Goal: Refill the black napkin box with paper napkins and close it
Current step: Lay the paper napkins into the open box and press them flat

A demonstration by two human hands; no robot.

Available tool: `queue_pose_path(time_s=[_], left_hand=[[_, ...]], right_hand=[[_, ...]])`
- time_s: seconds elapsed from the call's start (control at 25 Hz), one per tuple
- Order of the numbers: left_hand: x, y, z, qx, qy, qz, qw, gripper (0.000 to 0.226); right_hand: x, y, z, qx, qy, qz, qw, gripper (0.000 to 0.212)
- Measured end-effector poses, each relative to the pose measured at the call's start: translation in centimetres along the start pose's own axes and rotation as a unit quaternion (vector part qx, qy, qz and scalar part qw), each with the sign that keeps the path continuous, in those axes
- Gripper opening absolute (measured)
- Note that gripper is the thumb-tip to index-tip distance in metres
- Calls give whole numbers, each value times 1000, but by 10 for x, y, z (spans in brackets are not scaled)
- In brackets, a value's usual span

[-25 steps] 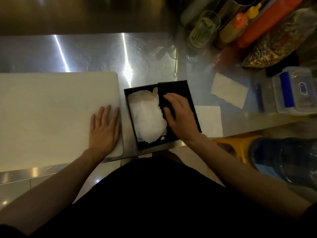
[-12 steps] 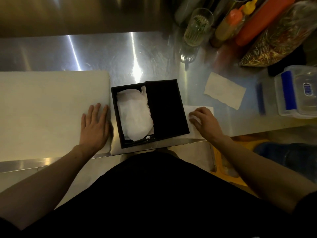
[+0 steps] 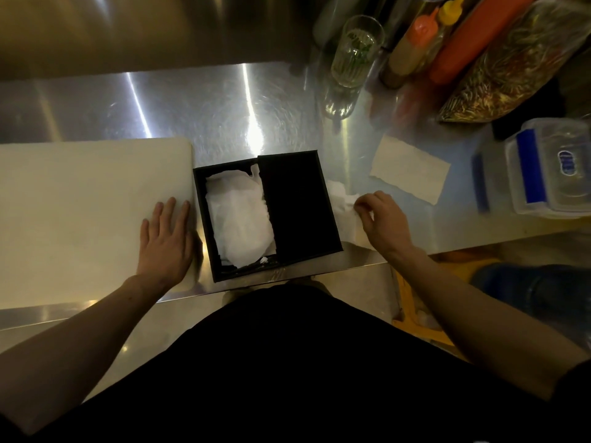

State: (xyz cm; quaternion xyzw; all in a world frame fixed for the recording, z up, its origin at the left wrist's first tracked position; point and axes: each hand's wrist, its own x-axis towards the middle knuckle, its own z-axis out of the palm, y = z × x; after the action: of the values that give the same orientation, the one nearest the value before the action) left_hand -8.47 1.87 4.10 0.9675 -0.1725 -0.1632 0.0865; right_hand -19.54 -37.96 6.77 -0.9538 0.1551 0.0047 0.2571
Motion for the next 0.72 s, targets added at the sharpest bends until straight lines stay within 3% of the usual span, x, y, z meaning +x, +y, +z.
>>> queue_pose_path(time_s=[0.2, 0.44, 0.6, 0.72], left_hand=[[-1, -1, 0, -12, 3, 7, 1000, 62], [1, -6, 11, -23, 36, 14, 999, 59], [4, -15, 20, -26, 59, 23, 998, 56], [5, -16, 25, -37, 68, 20, 997, 55]], right_hand=[[8, -46, -25, 62, 109, -37, 991, 5], [16, -142, -31, 127, 126, -102, 979, 3], [14, -189, 1, 171, 137, -41, 975, 2], [10, -199, 40, 164, 82, 35, 982, 4]])
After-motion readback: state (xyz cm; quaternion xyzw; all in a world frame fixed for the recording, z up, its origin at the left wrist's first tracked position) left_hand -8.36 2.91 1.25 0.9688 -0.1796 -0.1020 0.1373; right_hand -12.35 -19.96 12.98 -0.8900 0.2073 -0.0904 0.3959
